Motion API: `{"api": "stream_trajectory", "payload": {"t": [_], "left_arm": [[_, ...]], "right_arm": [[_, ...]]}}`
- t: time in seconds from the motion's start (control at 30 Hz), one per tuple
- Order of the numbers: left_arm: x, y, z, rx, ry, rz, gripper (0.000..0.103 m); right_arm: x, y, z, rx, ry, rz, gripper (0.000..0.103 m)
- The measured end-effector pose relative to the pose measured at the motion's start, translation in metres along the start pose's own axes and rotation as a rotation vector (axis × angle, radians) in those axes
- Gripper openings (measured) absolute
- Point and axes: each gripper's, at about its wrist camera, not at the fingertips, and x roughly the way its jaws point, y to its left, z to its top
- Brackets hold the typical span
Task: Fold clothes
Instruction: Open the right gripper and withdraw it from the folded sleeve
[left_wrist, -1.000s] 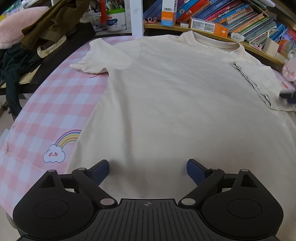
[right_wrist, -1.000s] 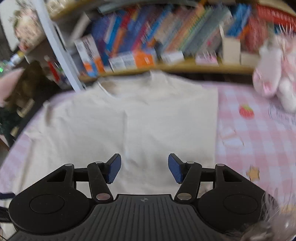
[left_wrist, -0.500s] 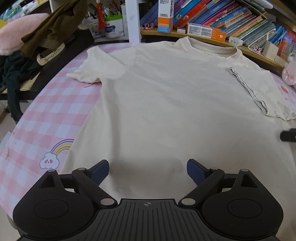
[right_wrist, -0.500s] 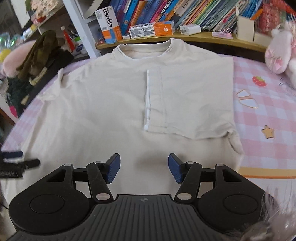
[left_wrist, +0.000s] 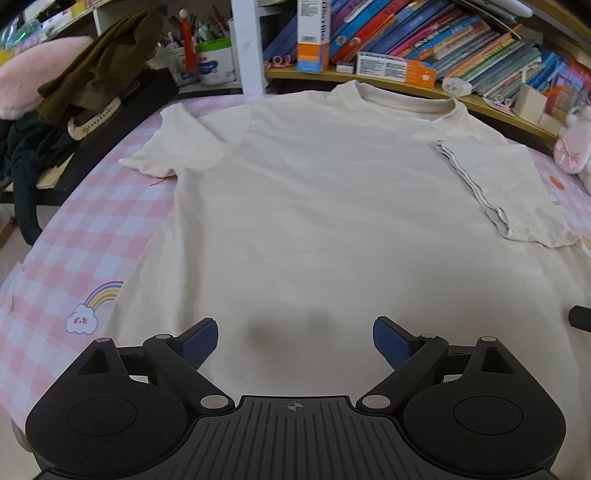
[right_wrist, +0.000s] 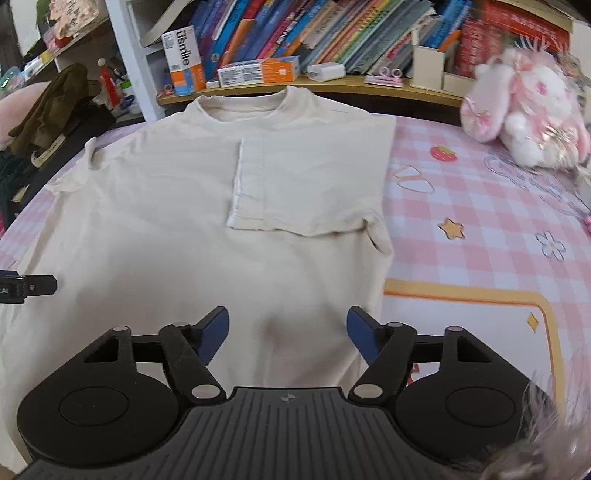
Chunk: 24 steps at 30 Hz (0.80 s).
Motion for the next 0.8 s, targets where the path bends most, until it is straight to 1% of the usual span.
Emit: {"api": "stream_trajectory", "payload": {"t": [0.07,0.17,0.27,0.47,0.63,0.73,0.8], "left_arm": [[-0.002,-0.001,-0.001,0.006,-0.002,0.0,0.093],[-0.003,0.001,0.0,0.0,-0.007,-0.007,0.093],[0.0,0.004,0.006,0.0,-0.013,-0.034,0.093],[0.008,0.011,0.016,0.062,-0.03,-0.098,0.093],[0.015,0.038,0.031,0.093,-0.053,-0.146,0.093],[0.02,0.063,0.04,0.088,-0.072,-0.164,0.093],[0.024,0.08,0.045,0.078,-0.076,-0.175,0.093]], "right_arm": [[-0.001,-0.001,-0.003,0.007,-0.002,-0.015,0.073],[-0.002,-0.001,-0.005,0.018,-0.008,-0.047,0.08],[-0.003,0.001,-0.006,0.023,-0.006,-0.07,0.082],[-0.007,0.012,-0.007,0.04,-0.008,-0.131,0.084],[-0.006,0.036,-0.005,0.1,-0.02,-0.201,0.084],[-0.007,0.059,-0.005,0.143,-0.039,-0.229,0.084],[-0.005,0.077,-0.005,0.143,-0.048,-0.247,0.084]]}}
